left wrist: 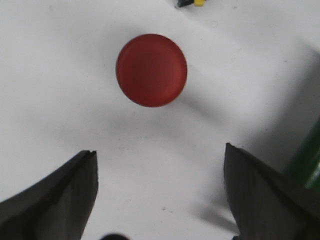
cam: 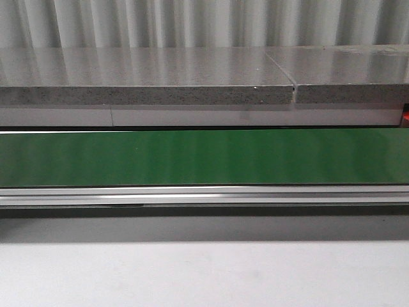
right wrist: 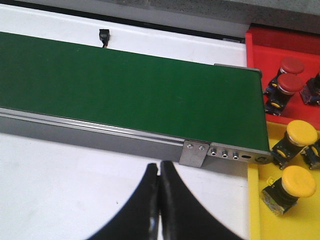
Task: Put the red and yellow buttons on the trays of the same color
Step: 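Lower the left gripper onto a red-capped button on the table and close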
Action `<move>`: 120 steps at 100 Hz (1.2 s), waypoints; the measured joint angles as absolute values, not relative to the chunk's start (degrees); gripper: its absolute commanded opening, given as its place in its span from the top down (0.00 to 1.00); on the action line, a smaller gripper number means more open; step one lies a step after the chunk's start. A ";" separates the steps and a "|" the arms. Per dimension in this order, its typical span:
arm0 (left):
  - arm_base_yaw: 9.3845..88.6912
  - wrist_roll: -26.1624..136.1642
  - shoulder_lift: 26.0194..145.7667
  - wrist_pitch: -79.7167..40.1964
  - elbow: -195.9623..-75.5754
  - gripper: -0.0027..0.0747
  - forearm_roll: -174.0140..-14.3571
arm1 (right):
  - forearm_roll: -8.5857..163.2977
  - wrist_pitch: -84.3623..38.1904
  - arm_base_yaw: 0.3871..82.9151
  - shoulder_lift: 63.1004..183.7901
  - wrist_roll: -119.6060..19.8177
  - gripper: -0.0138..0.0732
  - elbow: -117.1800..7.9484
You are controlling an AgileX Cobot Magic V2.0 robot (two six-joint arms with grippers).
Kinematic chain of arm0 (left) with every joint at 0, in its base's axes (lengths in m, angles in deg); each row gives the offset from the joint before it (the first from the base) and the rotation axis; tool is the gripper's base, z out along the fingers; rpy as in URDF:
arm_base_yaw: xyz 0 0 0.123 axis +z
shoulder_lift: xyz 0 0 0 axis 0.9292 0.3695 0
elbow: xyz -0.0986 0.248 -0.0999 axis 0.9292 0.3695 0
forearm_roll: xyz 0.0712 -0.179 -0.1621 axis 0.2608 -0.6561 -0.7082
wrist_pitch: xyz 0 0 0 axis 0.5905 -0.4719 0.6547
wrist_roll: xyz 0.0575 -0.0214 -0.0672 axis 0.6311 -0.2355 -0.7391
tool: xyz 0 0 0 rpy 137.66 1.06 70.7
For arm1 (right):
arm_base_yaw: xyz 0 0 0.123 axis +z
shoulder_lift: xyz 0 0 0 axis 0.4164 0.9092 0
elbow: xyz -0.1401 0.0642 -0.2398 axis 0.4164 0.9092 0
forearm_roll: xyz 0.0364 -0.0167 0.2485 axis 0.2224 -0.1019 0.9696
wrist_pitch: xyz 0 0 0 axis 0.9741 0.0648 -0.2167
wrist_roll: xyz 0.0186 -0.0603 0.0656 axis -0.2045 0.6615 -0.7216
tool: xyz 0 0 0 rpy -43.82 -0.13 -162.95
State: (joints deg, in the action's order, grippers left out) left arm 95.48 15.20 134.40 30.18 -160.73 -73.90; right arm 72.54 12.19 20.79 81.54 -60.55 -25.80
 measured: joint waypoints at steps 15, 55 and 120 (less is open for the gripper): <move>95.48 13.95 137.31 28.33 -162.37 0.30 -73.54 | 72.54 12.19 20.79 81.54 -60.55 0.92 -25.80; 95.48 12.78 145.16 25.48 -168.63 0.34 -73.45 | 72.54 12.19 20.79 81.54 -60.44 0.92 -25.80; 95.48 13.09 145.11 26.20 -169.32 0.69 -73.56 | 72.54 12.19 20.79 81.54 -60.44 0.92 -25.80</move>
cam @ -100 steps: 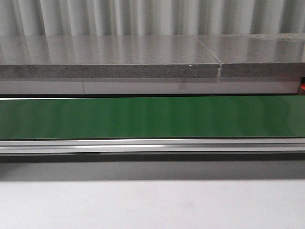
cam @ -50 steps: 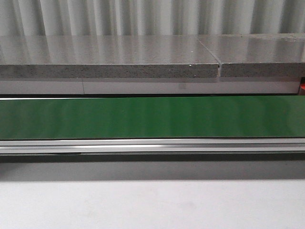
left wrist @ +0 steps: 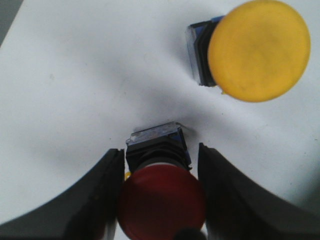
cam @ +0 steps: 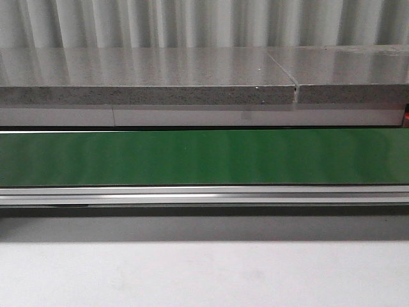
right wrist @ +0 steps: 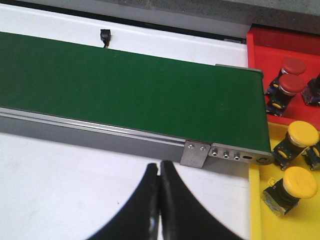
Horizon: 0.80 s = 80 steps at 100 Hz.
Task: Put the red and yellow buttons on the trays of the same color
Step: 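Lower the left gripper onto a red-capped button on the table and close, then set the red button on the green belt and open the left gripper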
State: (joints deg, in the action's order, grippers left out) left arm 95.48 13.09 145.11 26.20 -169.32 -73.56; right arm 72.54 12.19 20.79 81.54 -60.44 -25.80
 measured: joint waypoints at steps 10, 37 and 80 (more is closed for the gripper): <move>95.19 13.22 143.06 26.41 -169.32 0.69 -73.30 | 72.54 12.19 20.79 81.54 -60.44 0.92 -25.80; 92.00 14.48 133.82 28.94 -169.21 0.69 -72.05 | 72.58 12.19 20.79 81.54 -60.44 0.92 -25.80; 84.47 14.70 122.80 32.32 -165.64 0.69 -70.14 | 72.58 12.19 20.79 81.54 -60.44 0.92 -25.80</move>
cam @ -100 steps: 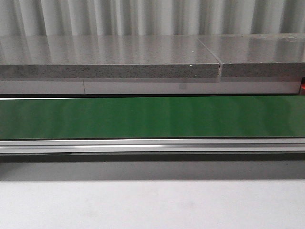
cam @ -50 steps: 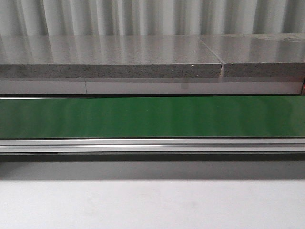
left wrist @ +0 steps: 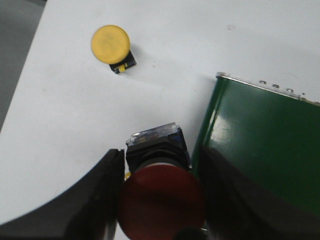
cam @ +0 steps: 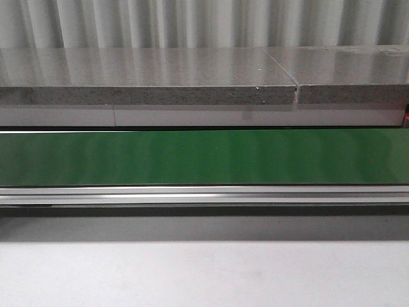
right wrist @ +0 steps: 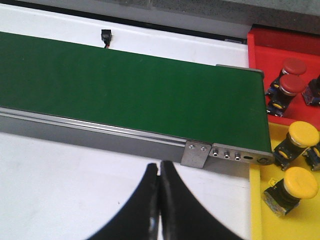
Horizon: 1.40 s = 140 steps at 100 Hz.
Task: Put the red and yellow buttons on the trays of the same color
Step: 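Set the red button on the green belt and open the left gripper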
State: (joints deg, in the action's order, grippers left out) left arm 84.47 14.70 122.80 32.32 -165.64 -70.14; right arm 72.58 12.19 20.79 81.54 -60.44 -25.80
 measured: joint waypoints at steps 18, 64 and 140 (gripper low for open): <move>80.86 14.70 120.33 31.94 -160.53 0.69 -70.64 | 72.58 12.19 20.79 81.54 -60.44 0.92 -25.80; 75.83 14.70 120.58 24.91 -153.00 0.69 -74.16 | 72.58 12.19 20.79 81.54 -60.44 0.92 -25.80; 75.83 15.87 123.70 22.86 -157.11 0.29 -79.35 | 72.58 12.19 20.79 81.49 -60.44 0.92 -25.80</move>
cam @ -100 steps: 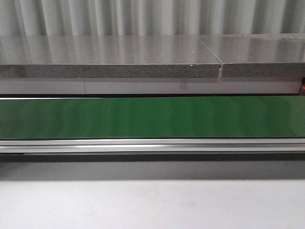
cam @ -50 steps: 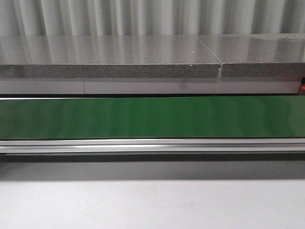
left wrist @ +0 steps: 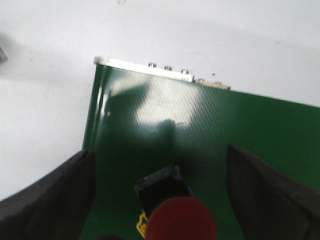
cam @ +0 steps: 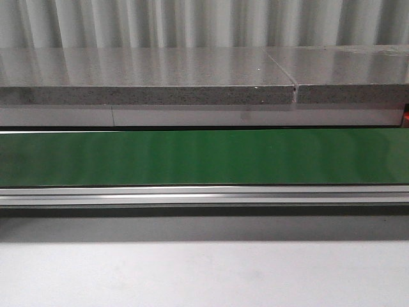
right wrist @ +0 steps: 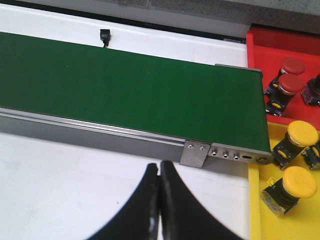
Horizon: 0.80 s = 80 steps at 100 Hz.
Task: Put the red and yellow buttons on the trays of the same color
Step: 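Set the red button on the green belt and open the left gripper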
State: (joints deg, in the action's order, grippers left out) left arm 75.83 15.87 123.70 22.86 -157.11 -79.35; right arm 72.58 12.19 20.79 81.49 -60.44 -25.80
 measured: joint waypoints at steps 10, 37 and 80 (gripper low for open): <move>75.83 15.87 123.70 22.86 -159.81 0.29 -79.81 | 72.58 12.19 20.79 81.49 -60.44 0.92 -25.80; 81.97 15.87 123.74 24.25 -162.26 0.29 -80.00 | 72.58 12.19 20.79 81.49 -60.44 0.92 -25.80; 91.85 15.87 133.16 25.85 -162.51 0.29 -79.22 | 72.58 12.19 20.79 81.49 -60.44 0.92 -25.80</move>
